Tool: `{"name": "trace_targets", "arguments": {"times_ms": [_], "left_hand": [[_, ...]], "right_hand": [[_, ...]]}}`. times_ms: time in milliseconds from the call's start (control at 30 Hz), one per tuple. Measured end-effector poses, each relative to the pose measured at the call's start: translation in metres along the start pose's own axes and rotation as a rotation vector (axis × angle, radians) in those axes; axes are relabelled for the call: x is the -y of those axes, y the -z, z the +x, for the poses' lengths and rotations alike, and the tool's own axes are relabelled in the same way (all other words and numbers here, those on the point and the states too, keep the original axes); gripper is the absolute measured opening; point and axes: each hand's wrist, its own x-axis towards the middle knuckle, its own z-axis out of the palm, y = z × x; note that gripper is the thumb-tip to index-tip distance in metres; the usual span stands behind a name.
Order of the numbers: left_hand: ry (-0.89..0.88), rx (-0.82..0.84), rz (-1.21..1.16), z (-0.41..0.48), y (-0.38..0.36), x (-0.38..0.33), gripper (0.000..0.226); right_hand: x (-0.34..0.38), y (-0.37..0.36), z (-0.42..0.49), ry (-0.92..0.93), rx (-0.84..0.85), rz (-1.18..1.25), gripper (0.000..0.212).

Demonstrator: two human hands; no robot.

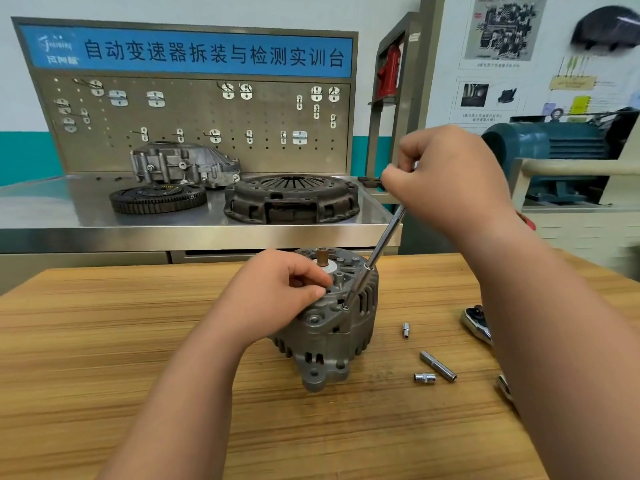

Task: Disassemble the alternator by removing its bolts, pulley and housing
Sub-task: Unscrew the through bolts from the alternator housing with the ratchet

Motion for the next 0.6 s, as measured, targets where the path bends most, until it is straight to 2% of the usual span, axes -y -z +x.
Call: {"name": "trace_targets", "arguments": {"times_ms": [200,300,367,500,600], "left_hand": [[-0.041,0.028,0.025,0.003,-0.004,0.003,0.036],[-0.046,0.028,0.028,0.004,-0.004,0.004,0.034],[-0.048,0.027,0.015,0.003,-0.005,0.001,0.024],[-0.131,-0.017,-0.096,-0.004,-0.014,-0.017,0.01],[-0.216,-0.088,-0.056,-0.01,-0.03,-0.038,0.02]], "right_hand": [[0.013,-0.009,0.011,0.175,-0.01,0.061,0.037],[0.02,-0.013,0.012,0.269,-0.031,0.104,0.04],[0.02,-0.012,0.012,0.296,-0.042,0.138,0.041],[0.006,-0.009,0.002,0.206,-0.092,0.235,0.04],[-0.011,-0.001,-0.008,0.074,-0.224,0.365,0.036]]}}
